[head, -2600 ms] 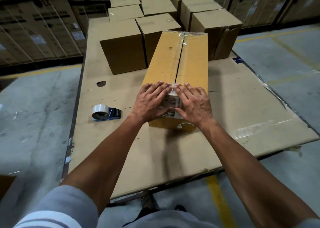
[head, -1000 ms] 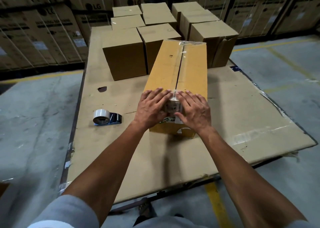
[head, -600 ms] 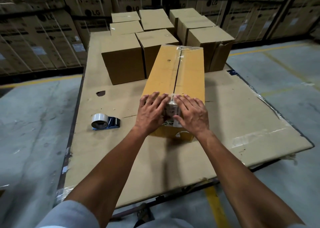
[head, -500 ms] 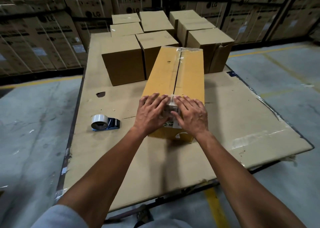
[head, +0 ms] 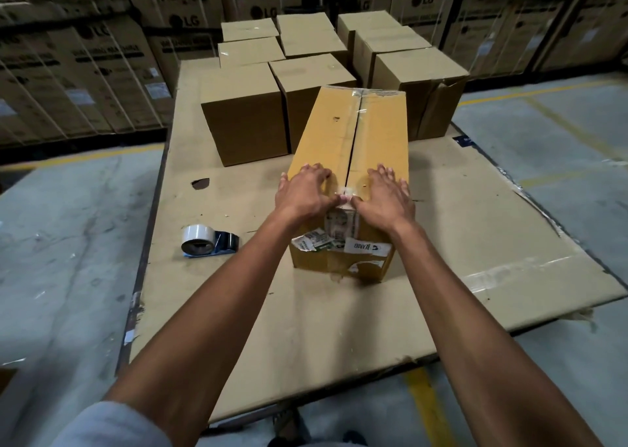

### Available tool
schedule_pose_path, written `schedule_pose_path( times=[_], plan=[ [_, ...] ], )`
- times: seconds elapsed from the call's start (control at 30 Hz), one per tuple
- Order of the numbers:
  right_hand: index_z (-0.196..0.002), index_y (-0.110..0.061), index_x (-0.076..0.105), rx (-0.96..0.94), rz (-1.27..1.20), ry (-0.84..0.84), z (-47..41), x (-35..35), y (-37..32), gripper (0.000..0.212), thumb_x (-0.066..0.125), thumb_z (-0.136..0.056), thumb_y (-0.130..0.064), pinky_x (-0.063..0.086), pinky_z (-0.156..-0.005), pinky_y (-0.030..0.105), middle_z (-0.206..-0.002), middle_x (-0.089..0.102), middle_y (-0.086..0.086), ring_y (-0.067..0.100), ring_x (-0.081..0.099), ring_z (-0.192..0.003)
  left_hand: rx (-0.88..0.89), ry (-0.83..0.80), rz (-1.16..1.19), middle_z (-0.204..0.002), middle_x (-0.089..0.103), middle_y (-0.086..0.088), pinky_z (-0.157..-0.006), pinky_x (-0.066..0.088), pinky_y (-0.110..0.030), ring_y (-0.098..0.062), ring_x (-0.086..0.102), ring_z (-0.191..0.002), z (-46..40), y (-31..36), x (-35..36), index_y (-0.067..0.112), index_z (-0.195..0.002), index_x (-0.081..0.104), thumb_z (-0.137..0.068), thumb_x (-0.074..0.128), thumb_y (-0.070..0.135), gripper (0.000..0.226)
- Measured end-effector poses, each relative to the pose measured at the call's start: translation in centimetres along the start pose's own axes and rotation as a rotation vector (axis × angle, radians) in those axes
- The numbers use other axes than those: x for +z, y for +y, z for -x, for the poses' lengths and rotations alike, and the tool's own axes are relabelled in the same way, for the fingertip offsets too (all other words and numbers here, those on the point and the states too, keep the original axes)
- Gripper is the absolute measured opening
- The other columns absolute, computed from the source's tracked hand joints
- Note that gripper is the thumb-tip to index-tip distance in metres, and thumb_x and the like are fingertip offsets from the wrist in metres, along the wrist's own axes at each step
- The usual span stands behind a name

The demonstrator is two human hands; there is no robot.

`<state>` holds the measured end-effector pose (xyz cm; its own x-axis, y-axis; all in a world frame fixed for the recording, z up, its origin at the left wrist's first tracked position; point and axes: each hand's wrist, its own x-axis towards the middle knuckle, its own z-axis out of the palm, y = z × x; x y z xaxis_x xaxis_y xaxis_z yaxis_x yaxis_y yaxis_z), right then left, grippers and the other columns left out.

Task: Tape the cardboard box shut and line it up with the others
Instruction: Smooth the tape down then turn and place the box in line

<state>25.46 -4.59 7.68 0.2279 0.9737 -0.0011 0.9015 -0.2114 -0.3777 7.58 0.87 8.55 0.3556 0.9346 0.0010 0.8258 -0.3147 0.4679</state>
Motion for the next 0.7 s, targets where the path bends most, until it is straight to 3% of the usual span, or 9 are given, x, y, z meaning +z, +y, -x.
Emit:
schedule_pose_path(
  times=[0.1,0.2,0.27,0.33,0.43,0.53,0.7],
  plan=[
    [-0.164,-0.017,0.033,0.018,0.053,0.085,0.4,0.7,-0.6,0.077,0.054,-0.102,-0.058,0.003,-0.134,0.048,-0.176,0.020,0.006,0.025,0.013,-0.164,-0.047,0.158,0.017,-0.151,0.061,0.001,-0.131,0.012,-0.058,-0.024,0.050,-0.146,0.4,0.5,1.0,0.031,-0.142,0.060,-0.088,0.074,0.069,0.067],
    [-0.160,-0.016,0.039,0.022,0.098,0.142,0.8,1.0,-1.0,0.066,0.048,-0.106,-0.053,0.007,-0.134,0.050,-0.175,0.025,0.007,0.026,0.017,-0.164,-0.059,0.242,0.016,-0.136,0.067,0.002,-0.130,0.016,-0.058,-0.023,0.062,-0.129,0.6,1.0,1.6,0.032,-0.133,0.063,-0.089,0.073,0.068,0.057],
    [-0.162,-0.016,0.035,0.019,0.083,0.107,0.7,0.7,-0.9,0.069,0.048,-0.106,-0.054,0.006,-0.134,0.052,-0.176,0.021,0.008,0.027,0.014,-0.164,-0.033,0.201,0.005,-0.148,0.062,0.000,-0.132,0.010,-0.060,-0.024,0.053,-0.143,0.6,0.8,1.5,0.030,-0.141,0.058,-0.093,0.069,0.066,0.061],
    [-0.166,-0.017,0.026,0.023,0.045,0.000,0.4,0.0,-0.6,0.084,0.053,-0.101,-0.062,-0.001,-0.132,0.051,-0.178,0.011,0.007,0.027,0.005,-0.165,0.002,0.076,0.014,-0.166,0.046,-0.001,-0.131,0.001,-0.063,-0.024,0.033,-0.159,0.5,0.3,0.8,0.028,-0.153,0.050,-0.094,0.066,0.068,0.073],
    [-0.169,-0.017,0.013,0.033,-0.025,-0.133,0.0,-1.1,-0.2,0.103,0.062,-0.094,-0.066,-0.008,-0.130,0.048,-0.178,0.001,0.007,0.027,-0.004,-0.165,0.033,-0.093,0.036,-0.178,0.022,0.000,-0.128,-0.008,-0.065,-0.024,0.012,-0.166,0.0,-0.3,-0.4,0.026,-0.164,0.038,-0.092,0.068,0.068,0.088],
    [-0.169,-0.018,0.014,0.051,-0.026,-0.116,-0.2,-1.0,-0.5,0.102,0.063,-0.094,-0.065,-0.006,-0.131,0.049,-0.178,0.002,0.006,0.026,-0.002,-0.165,0.007,-0.072,0.035,-0.178,0.022,0.001,-0.130,-0.007,-0.064,-0.023,0.012,-0.165,-0.1,-0.3,-0.2,0.027,-0.164,0.038,-0.093,0.069,0.065,0.085],
    [-0.166,-0.023,0.027,0.053,0.102,0.032,0.1,0.4,-1.2,0.078,0.050,-0.103,-0.061,0.002,-0.132,0.054,-0.177,0.016,0.005,0.029,0.009,-0.165,-0.069,0.132,-0.003,-0.167,0.046,-0.002,-0.132,-0.002,-0.057,-0.020,0.032,-0.159,0.6,1.0,1.5,0.032,-0.152,0.050,-0.095,0.067,0.066,0.069]
  ],
)
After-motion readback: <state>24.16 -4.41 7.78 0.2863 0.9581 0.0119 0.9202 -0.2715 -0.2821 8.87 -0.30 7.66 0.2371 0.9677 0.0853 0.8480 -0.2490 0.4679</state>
